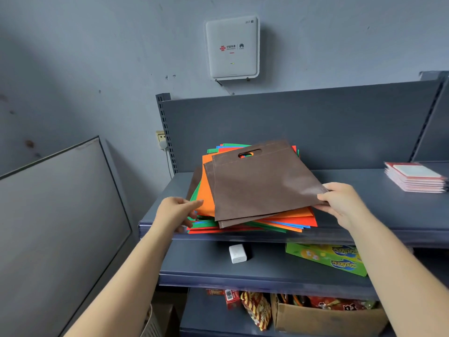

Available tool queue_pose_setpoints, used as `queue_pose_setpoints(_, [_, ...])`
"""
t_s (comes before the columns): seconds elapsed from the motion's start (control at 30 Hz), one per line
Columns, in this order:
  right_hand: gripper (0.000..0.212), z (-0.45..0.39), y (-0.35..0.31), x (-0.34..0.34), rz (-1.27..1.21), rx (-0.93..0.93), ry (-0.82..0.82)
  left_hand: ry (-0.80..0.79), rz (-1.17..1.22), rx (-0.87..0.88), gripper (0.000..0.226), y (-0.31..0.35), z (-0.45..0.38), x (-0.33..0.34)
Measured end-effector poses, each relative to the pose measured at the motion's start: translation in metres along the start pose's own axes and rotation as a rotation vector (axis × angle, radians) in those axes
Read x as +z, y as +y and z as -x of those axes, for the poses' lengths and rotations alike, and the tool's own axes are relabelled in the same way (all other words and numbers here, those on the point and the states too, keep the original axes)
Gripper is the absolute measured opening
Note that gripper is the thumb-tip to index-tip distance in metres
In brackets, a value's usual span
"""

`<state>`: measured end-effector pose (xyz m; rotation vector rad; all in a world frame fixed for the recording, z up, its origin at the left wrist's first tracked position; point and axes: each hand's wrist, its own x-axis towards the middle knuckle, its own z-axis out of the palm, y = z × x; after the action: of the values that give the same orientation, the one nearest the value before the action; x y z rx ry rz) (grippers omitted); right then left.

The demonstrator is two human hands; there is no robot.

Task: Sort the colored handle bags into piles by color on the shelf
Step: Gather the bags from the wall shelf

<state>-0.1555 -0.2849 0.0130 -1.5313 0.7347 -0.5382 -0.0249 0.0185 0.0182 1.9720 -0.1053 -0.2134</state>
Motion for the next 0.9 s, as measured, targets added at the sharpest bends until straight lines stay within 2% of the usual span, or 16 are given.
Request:
queue_pose_setpoints(0.13, [0.026,0.006,0.009,0.005,0.0,-0.07,0.044,-0.1,0.051,-0.07,0.015,0.013,0.0,0.009])
queue_pose_setpoints(0.2, [0.025,0.009,0.013,0.007,0.033,-0.126,0.09,-0.088,0.019,-0.047,0.014,0.017,0.0,0.01])
queue_pose_setpoints(0.3, [0.022,0.017,0.021,0.006,0.034,-0.201,0.15,-0.007,-0.075,0.054,0.022,0.016,0.005,0.004])
queue_pose_setpoints(0.4, [0.02,0.031,0.027,0.009,-0.027,-0.234,0.155,0.144,-0.192,0.202,0.022,0.01,0.014,-0.008])
queue_pose_setpoints(0.47, [0.019,0.042,0.03,0.015,-0.098,-0.25,0.137,0.213,-0.164,0.291,0.02,0.005,0.023,-0.018])
queue_pose_setpoints(0.6, [0.019,0.066,0.034,0.03,-0.336,-0.275,0.019,0.36,0.064,0.38,0.014,-0.001,0.049,-0.042])
queue_pose_setpoints(0.7, [0.016,0.084,0.036,0.043,-0.496,-0.24,-0.084,0.504,0.064,0.447,0.014,-0.007,0.075,-0.064])
queue_pose_setpoints(0.9, [0.028,0.133,0.041,0.081,-0.637,-0.234,-0.327,0.724,0.143,0.512,0.017,-0.027,0.148,-0.124])
